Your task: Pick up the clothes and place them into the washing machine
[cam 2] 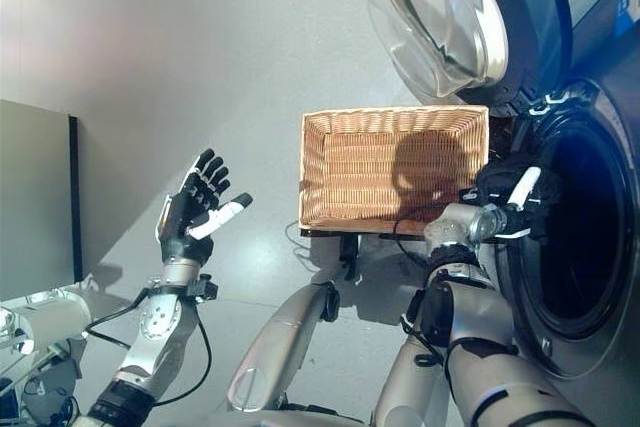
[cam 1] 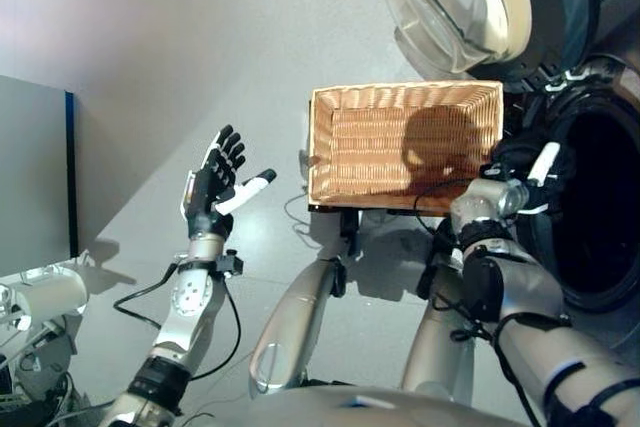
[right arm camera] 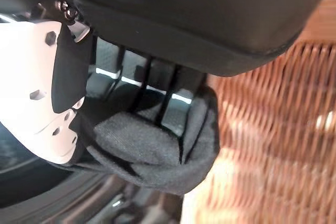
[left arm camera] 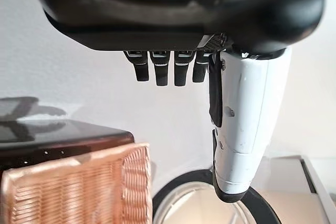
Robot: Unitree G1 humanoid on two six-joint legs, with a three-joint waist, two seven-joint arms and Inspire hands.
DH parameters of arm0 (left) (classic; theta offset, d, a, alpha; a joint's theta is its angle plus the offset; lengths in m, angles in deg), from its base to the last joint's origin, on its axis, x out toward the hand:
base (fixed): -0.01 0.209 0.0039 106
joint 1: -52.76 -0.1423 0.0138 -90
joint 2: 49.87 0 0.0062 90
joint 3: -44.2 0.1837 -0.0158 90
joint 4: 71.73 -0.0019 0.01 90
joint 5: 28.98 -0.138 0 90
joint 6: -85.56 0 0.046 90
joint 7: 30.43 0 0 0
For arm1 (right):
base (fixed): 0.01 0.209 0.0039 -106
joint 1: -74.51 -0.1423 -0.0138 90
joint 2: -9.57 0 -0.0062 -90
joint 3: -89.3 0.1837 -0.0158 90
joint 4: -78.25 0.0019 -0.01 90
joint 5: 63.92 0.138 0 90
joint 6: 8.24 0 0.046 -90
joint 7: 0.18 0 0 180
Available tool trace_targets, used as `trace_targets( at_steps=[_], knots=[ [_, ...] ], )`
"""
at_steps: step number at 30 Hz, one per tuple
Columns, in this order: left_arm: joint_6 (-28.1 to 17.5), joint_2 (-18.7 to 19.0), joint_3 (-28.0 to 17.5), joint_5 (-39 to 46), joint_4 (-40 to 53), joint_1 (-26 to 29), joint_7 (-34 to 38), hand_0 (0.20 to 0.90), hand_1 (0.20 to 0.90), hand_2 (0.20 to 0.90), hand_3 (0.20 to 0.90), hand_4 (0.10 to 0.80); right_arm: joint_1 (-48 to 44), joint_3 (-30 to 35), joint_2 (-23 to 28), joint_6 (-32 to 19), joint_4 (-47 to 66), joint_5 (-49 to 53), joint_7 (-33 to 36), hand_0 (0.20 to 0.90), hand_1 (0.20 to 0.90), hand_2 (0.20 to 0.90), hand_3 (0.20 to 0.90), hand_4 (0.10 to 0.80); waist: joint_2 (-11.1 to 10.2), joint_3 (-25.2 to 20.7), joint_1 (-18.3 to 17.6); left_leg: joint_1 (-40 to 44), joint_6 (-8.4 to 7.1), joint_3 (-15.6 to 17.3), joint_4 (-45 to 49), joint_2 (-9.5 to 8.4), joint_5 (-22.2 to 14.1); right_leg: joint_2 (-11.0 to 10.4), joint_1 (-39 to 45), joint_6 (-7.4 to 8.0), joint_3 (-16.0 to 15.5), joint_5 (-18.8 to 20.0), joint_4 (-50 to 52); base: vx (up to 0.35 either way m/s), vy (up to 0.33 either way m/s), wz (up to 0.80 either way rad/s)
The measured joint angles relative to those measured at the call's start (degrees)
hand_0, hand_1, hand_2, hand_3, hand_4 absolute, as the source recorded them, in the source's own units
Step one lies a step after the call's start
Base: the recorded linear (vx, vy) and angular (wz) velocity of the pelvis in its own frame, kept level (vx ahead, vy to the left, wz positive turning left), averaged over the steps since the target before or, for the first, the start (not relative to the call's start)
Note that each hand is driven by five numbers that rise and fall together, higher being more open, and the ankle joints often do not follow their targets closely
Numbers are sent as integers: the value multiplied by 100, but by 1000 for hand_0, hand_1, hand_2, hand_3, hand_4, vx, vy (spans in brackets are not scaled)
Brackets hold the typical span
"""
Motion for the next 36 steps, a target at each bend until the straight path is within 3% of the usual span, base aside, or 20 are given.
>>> trace_targets(
  at_steps=[7, 9, 12, 16, 22, 26, 29, 33, 36],
  knots=[
    [-114, -4, 11, 9, 1, -39, -5, 900, 900, 900, 900, 800, -270, 190, 557, -12, 239, -293, 559, 200, 200, 200, 200, 300, 142, 30, 128, -65, 57, 13, -7, -29, 39, -22, -74, 14, 31, 7, 29, 17, 43, 1],
    [-131, 0, 11, 33, 18, -34, -38, 900, 900, 900, 900, 800, -421, 199, 942, 3, 293, -508, 837, 200, 200, 200, 200, 300, 158, 29, 121, -55, 86, 40, -62, -92, 58, -92, -120, 52, 61, 13, 56, -4, 75, 3],
    [-191, 20, 9, 82, 33, -62, -155, 900, 900, 900, 900, 800, -655, 91, 1612, 165, 308, -944, 1336, 200, 200, 200, 200, 300, 225, 39, 146, -69, 173, 166, -185, -209, 115, -187, -282, 169, 233, 46, 110, -16, 91, -4],
    [-233, 109, -28, 157, 116, -117, -276, 900, 900, 900, 900, 800, -847, -92, 2050, 412, 341, -1342, 1763, 200, 200, 200, 200, 300, 390, 32, 159, -72, 289, 357, -296, -398, 99, -313, -456, 300, 491, 51, 131, 33, 56, -11],
    [-249, 103, -136, 253, 213, -97, -250, 900, 900, 900, 900, 800, -1038, -328, 2192, 407, 576, -1917, 2060, 200, 200, 200, 200, 300, 524, 76, 85, -409, 426, 589, 164, -591, -82, -468, -903, 416, 891, -11, 528, 14, -15, -4],
    [-261, 88, -146, 296, 263, -94, -236, 900, 900, 900, 900, 800, -1097, -366, 2209, 534, 576, -2135, 2059, 200, 200, 200, 200, 300, 514, 86, 75, -871, 436, 691, 1066, -527, -481, -432, -1196, 421, 1050, -165, 963, -55, -114, -7],
    [-310, 96, -174, 347, 321, -134, -123, 900, 900, 900, 900, 800, -1252, -691, 2271, 662, 502, -2239, 1988, 200, 200, 200, 200, 300, 427, 169, 28, -1389, 428, 802, 1942, -288, -866, -255, -1559, 363, 1121, -244, 1367, -60, -129, -23],
    [-335, 94, -217, 356, 352, -145, -13, 900, 900, 900, 900, 800, -1570, -825, 2407, 787, 477, -2472, 1882, 200, 200, 200, 200, 300, 205, 402, -77, -1789, 379, 849, 2518, -86, -1091, -69, -1902, 300, 1225, -314, 1738, -21, -66, -16],
    [-334, 92, -220, 361, 355, -186, 25, 900, 900, 900, 900, 800, -1718, -854, 2572, 787, 467, -2542, 1876, 200, 200, 200, 200, 300, 116, 468, -197, -1837, 371, 841, 2553, -54, -1096, -25, -1957, 328, 1236, -336, 1757, -1, -20, -6]
  ],
)
